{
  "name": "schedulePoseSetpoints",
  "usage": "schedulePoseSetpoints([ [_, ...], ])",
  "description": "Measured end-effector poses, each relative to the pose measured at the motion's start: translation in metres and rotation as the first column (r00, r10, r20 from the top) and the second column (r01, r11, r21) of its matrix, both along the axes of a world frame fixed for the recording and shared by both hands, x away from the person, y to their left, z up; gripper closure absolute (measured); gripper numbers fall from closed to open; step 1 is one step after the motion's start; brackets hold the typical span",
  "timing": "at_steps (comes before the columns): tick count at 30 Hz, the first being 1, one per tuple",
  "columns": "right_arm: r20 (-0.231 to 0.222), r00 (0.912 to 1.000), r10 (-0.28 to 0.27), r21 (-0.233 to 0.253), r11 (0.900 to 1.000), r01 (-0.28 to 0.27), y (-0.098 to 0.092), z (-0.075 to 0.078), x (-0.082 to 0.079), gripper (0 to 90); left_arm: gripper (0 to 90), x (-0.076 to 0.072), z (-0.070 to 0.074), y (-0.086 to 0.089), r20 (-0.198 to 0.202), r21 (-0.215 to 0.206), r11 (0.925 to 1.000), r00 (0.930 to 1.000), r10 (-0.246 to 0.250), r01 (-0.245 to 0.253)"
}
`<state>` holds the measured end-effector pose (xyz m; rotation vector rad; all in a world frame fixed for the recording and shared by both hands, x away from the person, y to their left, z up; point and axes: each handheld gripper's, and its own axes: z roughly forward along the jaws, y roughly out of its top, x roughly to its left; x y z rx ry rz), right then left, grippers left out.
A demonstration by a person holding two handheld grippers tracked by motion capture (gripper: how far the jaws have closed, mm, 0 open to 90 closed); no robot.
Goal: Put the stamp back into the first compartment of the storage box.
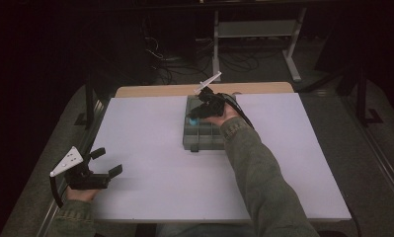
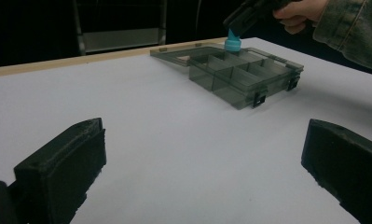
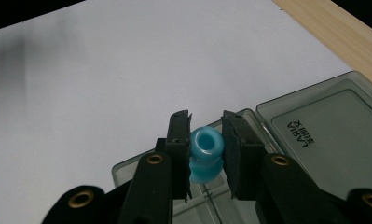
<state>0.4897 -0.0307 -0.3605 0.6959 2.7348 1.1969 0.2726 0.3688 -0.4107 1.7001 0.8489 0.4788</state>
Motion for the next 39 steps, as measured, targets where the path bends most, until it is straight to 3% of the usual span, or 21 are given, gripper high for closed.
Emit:
schedulePoseSetpoints([
  [18,-0.036,0.9975,-0.06,0.016,0.998,0.061,0.013,-0.02,0.017,71.3,0.0,0.002,-0.002,-0.001,-0.007,-0.008,1.0,1.0,-0.006,0.006],
  [19,-0.025,0.9976,-0.065,0.012,0.998,0.066,0.013,-0.021,0.017,67.1,0.0,0.002,-0.002,-0.001,-0.002,-0.008,0.9999,1.0,-0.007,0.007],
  [20,-0.037,0.9955,-0.087,0.031,0.996,0.088,0.014,-0.021,0.016,60.0,0.0,0.002,-0.002,-0.002,-0.003,-0.008,0.9999,1.0,-0.006,0.006],
  [23,-0.046,0.9921,-0.116,0.053,0.992,0.119,0.015,-0.021,0.014,49.8,0.0,0.002,-0.002,-0.002,-0.006,-0.004,0.9999,0.9999,-0.01,0.01],
  [26,-0.046,0.9916,-0.121,0.055,0.991,0.123,0.013,-0.019,0.012,40.5,0.0,0.001,-0.001,-0.004,-0.003,-0.021,0.9997,1.0,-0.007,0.007],
  [31,-0.032,0.9914,-0.127,0.036,0.991,0.128,0.008,-0.014,0.008,16.0,0.0,0.001,0.0,-0.003,-0.006,-0.005,0.9999,0.9999,-0.01,0.01],
  [36,-0.024,0.9898,-0.141,0.069,0.987,0.142,-0.002,-0.01,0.004,3.0,0.0,0.001,-0.001,-0.003,-0.009,-0.008,0.9999,0.9999,-0.01,0.01],
  [39,-0.013,0.9894,-0.144,0.079,0.986,0.145,-0.009,-0.009,0.001,0.0,0.0,0.001,-0.001,-0.003,-0.008,-0.012,0.9999,0.9999,-0.006,0.006],
])
